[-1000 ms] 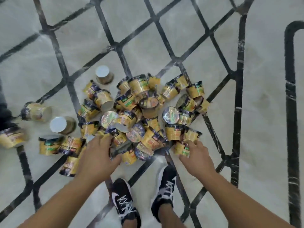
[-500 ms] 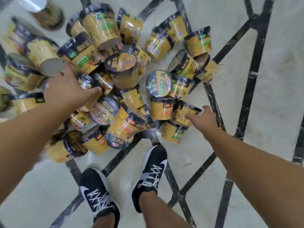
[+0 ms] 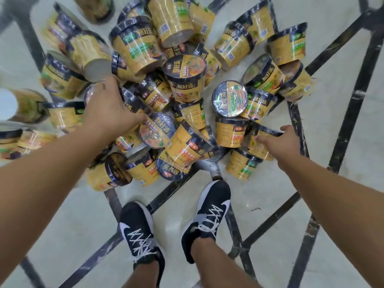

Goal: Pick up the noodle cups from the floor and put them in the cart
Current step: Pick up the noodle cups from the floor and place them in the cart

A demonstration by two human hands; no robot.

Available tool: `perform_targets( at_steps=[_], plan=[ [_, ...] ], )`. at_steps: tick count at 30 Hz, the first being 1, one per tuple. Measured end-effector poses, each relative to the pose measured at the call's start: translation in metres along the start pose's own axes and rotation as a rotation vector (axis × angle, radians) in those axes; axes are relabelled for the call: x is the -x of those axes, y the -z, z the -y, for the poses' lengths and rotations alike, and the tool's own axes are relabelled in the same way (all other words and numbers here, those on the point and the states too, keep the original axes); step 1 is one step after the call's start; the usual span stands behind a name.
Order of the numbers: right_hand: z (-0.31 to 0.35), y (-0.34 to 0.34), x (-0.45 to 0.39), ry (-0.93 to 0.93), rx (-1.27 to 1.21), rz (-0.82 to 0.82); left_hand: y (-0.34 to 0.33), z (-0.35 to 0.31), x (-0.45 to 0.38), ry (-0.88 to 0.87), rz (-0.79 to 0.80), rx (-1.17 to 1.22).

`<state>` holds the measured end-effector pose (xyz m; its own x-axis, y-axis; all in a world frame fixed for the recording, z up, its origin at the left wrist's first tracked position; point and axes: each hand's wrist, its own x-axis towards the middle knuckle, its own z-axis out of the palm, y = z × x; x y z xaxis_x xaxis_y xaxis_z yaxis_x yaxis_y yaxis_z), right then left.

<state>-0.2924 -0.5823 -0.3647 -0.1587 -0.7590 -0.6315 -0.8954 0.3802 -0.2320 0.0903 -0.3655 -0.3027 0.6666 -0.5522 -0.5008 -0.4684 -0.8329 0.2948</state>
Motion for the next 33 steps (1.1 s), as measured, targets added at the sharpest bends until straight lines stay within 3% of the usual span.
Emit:
perform_targets(
  at_steps=[5, 12, 18, 25, 33],
  plan=[
    [0.032, 0.042, 0.09, 0.256, 0.132, -0.028, 0.061, 0.006, 0.074, -0.063, -0.071, 0.135],
    [0.129, 0.081, 0.29, 0.709, 0.127, 0.132, 0.18, 0.026, 0.196, -0.126, -0.111, 0.248],
    [0.212, 0.078, 0.471, 1.058, 0.09, 0.276, 0.269, 0.099, 0.305, -0.027, -0.145, 0.312],
    [0.24, 0.057, 0.641, 1.481, 0.262, 0.446, 0.335, 0.204, 0.465, 0.191, -0.478, 0.424],
    [0.206, 0.008, 0.874, 1.871, 0.23, 0.518, 0.379, 0.32, 0.694, 0.449, -0.834, 0.6]
  ],
)
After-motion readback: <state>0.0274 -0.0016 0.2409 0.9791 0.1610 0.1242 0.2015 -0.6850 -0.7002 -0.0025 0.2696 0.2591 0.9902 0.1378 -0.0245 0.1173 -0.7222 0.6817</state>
